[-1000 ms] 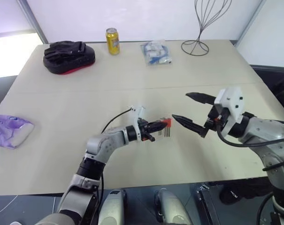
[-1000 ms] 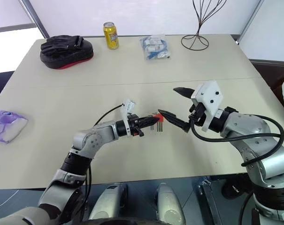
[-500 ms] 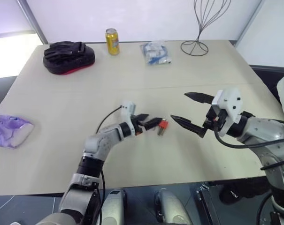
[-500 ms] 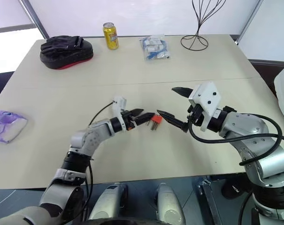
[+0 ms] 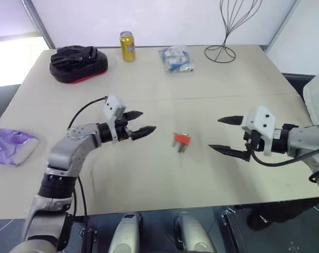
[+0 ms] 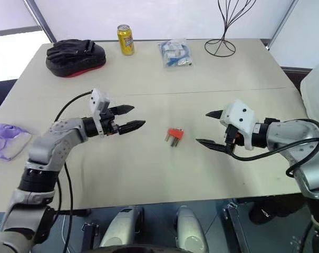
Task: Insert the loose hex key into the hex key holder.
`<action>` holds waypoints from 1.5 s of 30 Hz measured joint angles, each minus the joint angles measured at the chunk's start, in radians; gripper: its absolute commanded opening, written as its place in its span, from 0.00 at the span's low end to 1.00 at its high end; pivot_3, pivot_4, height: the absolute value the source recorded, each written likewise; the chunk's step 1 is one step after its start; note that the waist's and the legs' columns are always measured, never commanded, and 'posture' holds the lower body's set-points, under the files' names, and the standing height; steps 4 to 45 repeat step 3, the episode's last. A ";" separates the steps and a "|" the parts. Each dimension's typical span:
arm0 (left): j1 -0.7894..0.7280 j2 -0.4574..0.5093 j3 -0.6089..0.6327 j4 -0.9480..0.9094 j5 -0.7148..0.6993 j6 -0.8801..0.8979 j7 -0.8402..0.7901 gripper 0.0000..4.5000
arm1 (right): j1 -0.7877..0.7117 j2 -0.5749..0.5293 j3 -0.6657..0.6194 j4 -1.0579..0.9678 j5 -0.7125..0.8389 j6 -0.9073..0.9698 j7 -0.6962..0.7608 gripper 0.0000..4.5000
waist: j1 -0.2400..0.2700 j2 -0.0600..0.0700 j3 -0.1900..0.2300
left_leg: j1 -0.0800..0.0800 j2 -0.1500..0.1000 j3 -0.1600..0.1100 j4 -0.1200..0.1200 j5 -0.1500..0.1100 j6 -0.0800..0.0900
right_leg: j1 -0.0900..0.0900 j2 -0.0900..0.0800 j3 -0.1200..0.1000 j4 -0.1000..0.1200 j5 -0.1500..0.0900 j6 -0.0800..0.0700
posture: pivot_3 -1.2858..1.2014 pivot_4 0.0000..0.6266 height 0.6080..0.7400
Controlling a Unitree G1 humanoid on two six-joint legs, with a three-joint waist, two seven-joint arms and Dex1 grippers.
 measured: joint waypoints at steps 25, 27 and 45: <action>0.040 0.121 0.042 -0.114 -0.096 0.084 -0.086 1.00 | -0.004 -0.040 -0.001 0.023 -0.006 0.000 0.050 0.97 | -0.001 0.001 0.000 | 0.000 0.001 0.000 0.000 0.000 0.000 | 0.000 0.001 0.000 0.000 0.000 0.000 | 0.52 0.24 1.00; 0.040 0.121 0.042 -0.114 -0.096 0.084 -0.086 1.00 | -0.004 -0.040 -0.001 0.023 -0.006 0.000 0.050 0.97 | -0.001 0.001 0.000 | 0.000 0.001 0.000 0.000 0.000 0.000 | 0.000 0.001 0.000 0.000 0.000 0.000 | 0.52 0.24 1.00; 0.040 0.121 0.042 -0.114 -0.096 0.084 -0.086 1.00 | -0.004 -0.040 -0.001 0.023 -0.006 0.000 0.050 0.97 | -0.001 0.001 0.000 | 0.000 0.001 0.000 0.000 0.000 0.000 | 0.000 0.001 0.000 0.000 0.000 0.000 | 0.52 0.24 1.00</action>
